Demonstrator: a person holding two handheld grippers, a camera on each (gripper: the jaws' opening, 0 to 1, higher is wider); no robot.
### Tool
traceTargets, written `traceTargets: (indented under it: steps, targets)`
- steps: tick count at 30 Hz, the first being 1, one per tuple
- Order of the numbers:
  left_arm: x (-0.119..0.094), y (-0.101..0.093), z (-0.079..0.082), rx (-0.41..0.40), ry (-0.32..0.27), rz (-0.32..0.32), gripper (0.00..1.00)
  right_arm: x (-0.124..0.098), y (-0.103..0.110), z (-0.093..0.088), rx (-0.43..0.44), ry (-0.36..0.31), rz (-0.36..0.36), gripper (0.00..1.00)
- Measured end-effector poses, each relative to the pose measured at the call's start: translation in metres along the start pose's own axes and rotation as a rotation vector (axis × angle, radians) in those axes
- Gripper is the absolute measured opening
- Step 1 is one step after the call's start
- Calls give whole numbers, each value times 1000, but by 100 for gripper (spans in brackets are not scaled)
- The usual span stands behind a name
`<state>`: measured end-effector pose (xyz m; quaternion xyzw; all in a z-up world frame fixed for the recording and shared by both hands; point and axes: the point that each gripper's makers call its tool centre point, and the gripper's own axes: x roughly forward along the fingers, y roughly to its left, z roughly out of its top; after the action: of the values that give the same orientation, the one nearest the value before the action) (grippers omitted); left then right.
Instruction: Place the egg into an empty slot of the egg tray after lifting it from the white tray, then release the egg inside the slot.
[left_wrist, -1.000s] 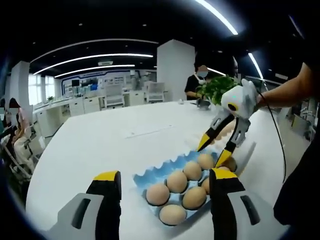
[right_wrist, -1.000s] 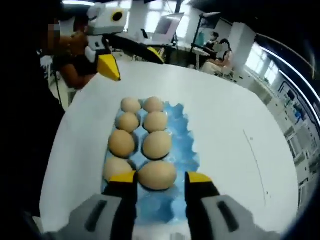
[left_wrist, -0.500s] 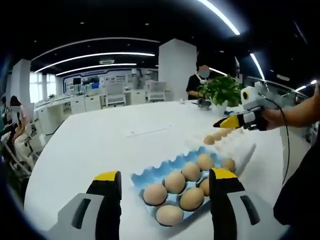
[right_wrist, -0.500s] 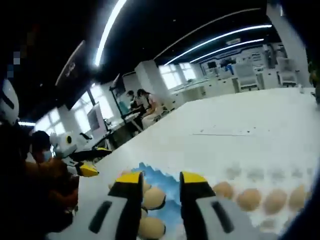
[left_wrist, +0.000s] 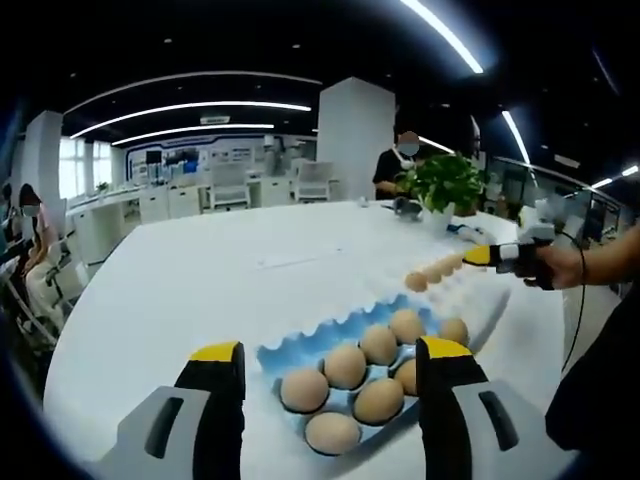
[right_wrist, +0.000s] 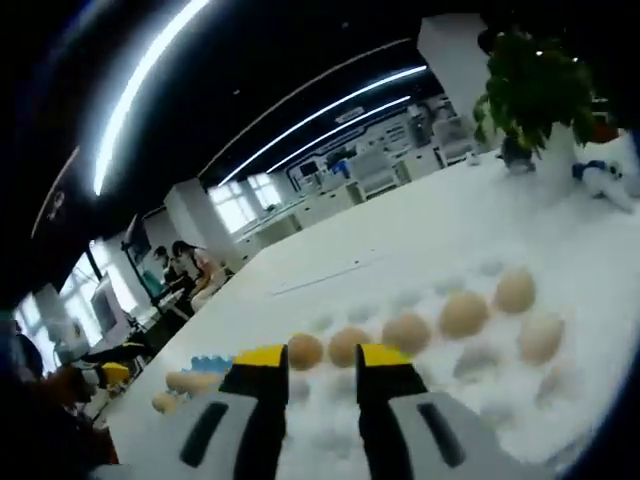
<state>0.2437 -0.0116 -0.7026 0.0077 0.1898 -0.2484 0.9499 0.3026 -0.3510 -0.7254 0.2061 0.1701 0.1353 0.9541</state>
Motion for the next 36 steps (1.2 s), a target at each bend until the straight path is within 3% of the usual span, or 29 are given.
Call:
traceTargets:
  steps: [6,10,14,15,20,23,24,25,27,32,36]
  targets:
    - [0,-3,-2,-3,4,-9,66,-24,-70,27,-102,-48,-252,26]
    - [1,-3,-2,-2,0,-9,67,-37,-105,28,-123,-16,-377,26]
    - [0,-4,0,12,-9,-13,66,-35,-116,23,-139,26,-393,26]
    - [0,-4,0,10,-7,-12,66,-34,-120,17,-168,70,-400,27]
    - [0,-3,-1,3,-2,-10,66,-20,-121,11,-204,102,-370,27]
    - [-1,-2,-1,4,-1,-6,66,-10,-117,-9,-319,243,-337,27]
    - [-2,-1,-1,3,-2,-5,66,-8,-119,-7,-407,241,-338,29]
    - [-2,0,-1,1,-3,-3,66,-7,-118,-3,-430,218,-340,29]
    - [-2,0,-1,3,-5,-1,66,-9,-121,-4,-332,226,-335,28]
    - [-1,-1,-2,0,-3,-4,66,-10,-124,-2,-358,224,-314,26]
    - [-1,0,0,2,-5,-5,66,-15,-125,2,-283,201,-334,25]
